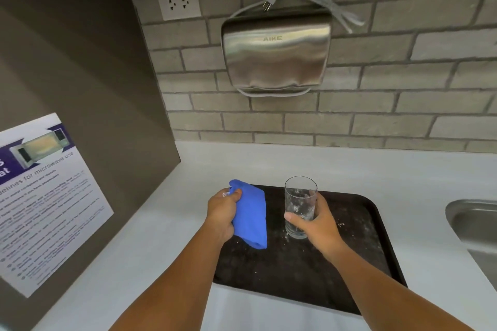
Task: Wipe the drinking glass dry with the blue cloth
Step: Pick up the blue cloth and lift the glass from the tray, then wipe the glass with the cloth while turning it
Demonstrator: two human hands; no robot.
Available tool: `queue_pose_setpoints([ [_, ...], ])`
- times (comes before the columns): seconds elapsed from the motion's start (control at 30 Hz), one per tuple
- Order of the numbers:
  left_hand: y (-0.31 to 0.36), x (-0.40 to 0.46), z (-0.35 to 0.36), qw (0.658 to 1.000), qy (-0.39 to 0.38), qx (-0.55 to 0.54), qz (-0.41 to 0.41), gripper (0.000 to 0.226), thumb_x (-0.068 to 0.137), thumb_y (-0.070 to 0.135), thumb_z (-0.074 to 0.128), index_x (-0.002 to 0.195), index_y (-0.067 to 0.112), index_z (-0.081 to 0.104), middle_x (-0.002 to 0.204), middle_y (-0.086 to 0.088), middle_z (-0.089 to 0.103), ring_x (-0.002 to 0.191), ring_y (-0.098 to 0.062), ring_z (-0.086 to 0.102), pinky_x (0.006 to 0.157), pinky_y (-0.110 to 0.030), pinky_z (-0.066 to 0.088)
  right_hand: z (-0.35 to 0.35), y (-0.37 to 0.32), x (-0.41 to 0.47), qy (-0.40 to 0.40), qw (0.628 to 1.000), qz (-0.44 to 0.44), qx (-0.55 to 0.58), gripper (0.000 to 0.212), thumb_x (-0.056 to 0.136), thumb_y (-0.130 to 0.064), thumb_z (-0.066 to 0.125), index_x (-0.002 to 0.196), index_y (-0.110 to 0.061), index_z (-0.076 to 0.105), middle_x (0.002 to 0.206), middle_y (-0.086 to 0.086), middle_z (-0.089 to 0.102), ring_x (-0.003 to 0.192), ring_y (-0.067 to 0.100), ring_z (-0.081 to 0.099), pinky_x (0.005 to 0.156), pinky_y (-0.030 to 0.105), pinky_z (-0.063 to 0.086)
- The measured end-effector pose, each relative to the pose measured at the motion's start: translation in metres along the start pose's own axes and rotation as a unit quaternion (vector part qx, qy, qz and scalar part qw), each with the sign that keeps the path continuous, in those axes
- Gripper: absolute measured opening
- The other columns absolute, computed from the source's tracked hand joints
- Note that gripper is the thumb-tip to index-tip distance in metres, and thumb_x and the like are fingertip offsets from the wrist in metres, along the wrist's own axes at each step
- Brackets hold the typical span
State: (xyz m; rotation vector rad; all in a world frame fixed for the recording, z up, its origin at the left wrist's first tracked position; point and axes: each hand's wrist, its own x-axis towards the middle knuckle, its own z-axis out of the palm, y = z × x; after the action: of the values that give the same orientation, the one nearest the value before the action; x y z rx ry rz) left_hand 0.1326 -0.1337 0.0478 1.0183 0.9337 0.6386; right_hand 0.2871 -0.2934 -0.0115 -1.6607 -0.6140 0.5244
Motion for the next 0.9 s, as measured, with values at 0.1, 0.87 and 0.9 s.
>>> queue_pose_setpoints([
  [0.1,-0.001,0.002,0.005,1.000,0.004,0.009,0.003,0.015,0.094,0.020,0.062,0.106,0.013,0.066,0.112,-0.012,0.069,0.101,-0.030,0.065,0.082,-0.040,0.054,-0.005,0.002,0.007,-0.028,1.000,-0.010,0.005,0.064,0.065,-0.027,0.092,0.111,-0.049,0.053,0.112,-0.018,0.067,0.092,-0.012,0.067,0.068,0.010,0.053],
  [0.87,0.062,-0.040,0.025,0.975,0.069,0.019,0.212,0.019,0.090,0.021,0.065,0.106,0.010,0.070,0.105,-0.016,0.072,0.100,-0.030,0.068,0.090,-0.046,0.055,0.027,-0.103,-0.006,-0.153,0.921,0.085,0.348,0.044,0.070,-0.032,0.076,0.107,-0.014,0.060,0.087,0.010,0.068,0.081,0.029,0.070,0.078,0.047,0.058],
  [0.9,0.074,-0.047,0.028,0.967,0.073,0.023,0.242,0.021,0.089,0.023,0.067,0.107,0.013,0.070,0.104,-0.014,0.073,0.095,-0.026,0.069,0.085,-0.041,0.057,0.029,-0.117,-0.009,-0.158,0.918,0.092,0.353,0.041,0.070,-0.034,0.076,0.103,-0.015,0.060,0.086,0.009,0.065,0.080,0.029,0.069,0.075,0.046,0.058],
])
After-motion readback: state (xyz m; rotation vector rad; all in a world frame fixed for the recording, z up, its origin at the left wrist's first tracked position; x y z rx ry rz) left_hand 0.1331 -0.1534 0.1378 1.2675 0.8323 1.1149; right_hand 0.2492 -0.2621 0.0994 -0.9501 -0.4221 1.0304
